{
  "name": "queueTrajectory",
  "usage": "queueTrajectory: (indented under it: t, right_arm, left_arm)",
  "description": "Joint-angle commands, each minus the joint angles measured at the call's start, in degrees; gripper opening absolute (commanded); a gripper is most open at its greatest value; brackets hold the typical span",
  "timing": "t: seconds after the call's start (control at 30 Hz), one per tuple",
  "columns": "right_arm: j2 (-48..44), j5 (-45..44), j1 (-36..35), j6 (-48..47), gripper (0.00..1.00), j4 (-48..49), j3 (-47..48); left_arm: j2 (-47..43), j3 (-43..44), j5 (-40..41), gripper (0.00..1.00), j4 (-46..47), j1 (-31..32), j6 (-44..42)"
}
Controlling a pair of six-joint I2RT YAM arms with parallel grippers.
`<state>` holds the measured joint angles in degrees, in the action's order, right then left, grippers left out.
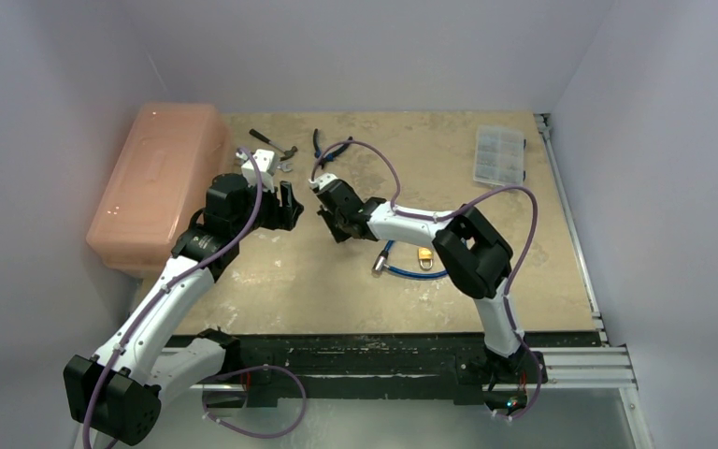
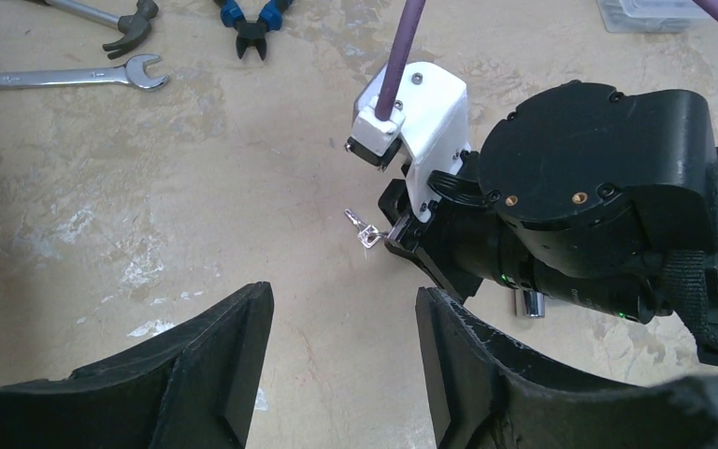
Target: Unlock with the key
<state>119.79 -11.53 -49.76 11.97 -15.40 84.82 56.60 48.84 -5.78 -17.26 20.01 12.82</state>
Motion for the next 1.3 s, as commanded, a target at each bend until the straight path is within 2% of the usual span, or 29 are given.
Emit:
queueTrajectory:
  t: [0.0, 0.3, 0.63, 0.97, 1.2, 1.27]
  right_arm:
    - [-1.3, 0.2, 0.2, -1.3, 0.00, -1.4, -3.0]
    - [-8.6, 1.7, 0.3, -2.7, 0.00, 0.9, -6.3]
    - [-18.5, 8.2, 1.1, -3.2, 0.00, 2.6, -11.6]
    - [-30.7, 20.7, 1.3, -5.3, 0.00, 2.6, -15.8]
    - [-39.1, 23.0, 1.3, 2.7, 0.00, -4.4, -17.1]
    - [-41.7, 24.3, 1.4, 5.6, 0.00, -5.6, -18.6]
  left_arm:
    - [-0.7, -0.2, -0.9, 0.61, 2.1, 0.3, -0.7]
    - [-0.9, -0.4, -1.3, 0.61, 2.2, 0.3, -0.8]
    - [-2.0, -0.9, -4.9, 0.61, 3.5, 0.3, -1.1]
    - [-5.2, -3.3, -18.2, 0.60, 8.1, 0.4, -0.8]
    - [-4.8, -6.0, -33.4, 0.62, 15.4, 1.2, 2.1]
    - [-5.0, -7.7, -38.7, 0.64, 20.8, 1.4, 4.2]
